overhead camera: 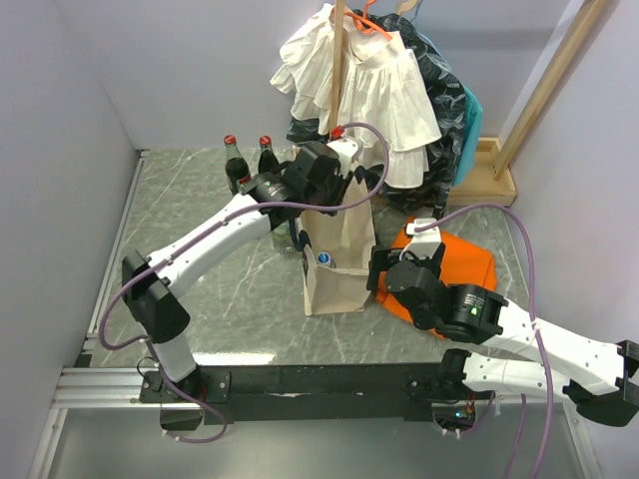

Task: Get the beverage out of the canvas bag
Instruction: Take out the drink from the canvas bag.

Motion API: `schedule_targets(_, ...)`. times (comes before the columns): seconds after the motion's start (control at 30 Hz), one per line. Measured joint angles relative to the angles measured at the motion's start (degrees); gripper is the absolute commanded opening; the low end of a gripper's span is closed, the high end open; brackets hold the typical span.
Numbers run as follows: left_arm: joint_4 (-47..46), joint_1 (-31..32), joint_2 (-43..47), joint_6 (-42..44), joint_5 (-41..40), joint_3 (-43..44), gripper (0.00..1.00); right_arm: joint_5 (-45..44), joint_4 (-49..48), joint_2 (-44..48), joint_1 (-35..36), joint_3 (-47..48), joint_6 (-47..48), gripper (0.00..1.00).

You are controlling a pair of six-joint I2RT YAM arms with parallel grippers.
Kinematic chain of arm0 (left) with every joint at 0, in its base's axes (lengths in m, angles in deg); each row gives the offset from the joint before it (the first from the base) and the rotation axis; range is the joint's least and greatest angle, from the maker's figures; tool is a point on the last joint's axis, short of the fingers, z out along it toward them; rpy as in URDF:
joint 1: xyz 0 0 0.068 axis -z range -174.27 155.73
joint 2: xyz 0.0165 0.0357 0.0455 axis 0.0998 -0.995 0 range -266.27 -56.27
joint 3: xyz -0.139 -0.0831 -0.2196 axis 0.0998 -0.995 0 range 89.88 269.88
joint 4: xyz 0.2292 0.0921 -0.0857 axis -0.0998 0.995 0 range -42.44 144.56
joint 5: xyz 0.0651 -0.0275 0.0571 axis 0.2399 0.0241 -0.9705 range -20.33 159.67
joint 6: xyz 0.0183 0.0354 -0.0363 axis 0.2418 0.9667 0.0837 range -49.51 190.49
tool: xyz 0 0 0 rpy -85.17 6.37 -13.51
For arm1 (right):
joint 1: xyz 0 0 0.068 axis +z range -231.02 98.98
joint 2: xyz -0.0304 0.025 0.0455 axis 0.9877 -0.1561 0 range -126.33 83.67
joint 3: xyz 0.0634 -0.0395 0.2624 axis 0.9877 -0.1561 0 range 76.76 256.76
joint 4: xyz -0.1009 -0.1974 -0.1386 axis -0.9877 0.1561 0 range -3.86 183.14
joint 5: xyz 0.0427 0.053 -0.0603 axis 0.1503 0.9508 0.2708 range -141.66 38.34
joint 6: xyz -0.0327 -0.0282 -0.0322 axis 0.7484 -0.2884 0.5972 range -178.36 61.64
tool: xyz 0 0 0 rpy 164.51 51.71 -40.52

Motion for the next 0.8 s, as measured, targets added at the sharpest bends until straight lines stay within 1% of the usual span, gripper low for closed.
schedule_targets(0.23,-1.46,0.0,4.9,-0.11,0.85,0.0,0.01,0.07,-0.02,0.15,0.0,-0.02,0.15,1.0)
schedule_targets(0.53,-2.05,0.0,8.48,-0.13,1.81,-0.02,0.01,0.2,-0.11,0.13,0.0,-0.04,0.22,1.0)
schedule_targets(0.8,-3.85,0.0,13.44,-0.2,2.03,-2.23,0.01,0.24,-0.94,0.0,0.0,-0.07,0.85,1.0)
